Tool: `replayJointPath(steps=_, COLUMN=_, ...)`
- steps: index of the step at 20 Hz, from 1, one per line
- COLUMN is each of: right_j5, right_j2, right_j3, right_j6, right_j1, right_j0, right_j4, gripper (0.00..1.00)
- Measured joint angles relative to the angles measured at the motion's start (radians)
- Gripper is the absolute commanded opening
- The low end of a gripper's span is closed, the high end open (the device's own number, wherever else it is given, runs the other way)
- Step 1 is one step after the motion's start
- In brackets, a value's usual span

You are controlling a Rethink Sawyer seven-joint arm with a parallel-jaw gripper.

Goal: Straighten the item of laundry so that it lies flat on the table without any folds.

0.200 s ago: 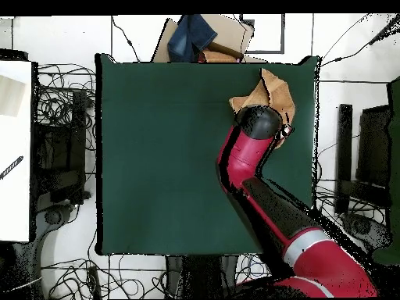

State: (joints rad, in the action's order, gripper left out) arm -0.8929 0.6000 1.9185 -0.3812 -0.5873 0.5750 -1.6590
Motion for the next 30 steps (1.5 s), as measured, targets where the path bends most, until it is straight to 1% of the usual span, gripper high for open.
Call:
replayJointPath(steps=11, right_j5=0.000, right_j2=0.000, right_j3=0.022, right_j6=0.000, right_j1=-0.003, right_j0=-0.009, right_j4=0.000, gripper=0.00)
replayJointPath(steps=30, right_j5=0.000, right_j2=0.000, right_j3=0.038, right_j6=0.000, right_j1=-0.003, right_j0=-0.072, right_j4=0.000, gripper=0.00)
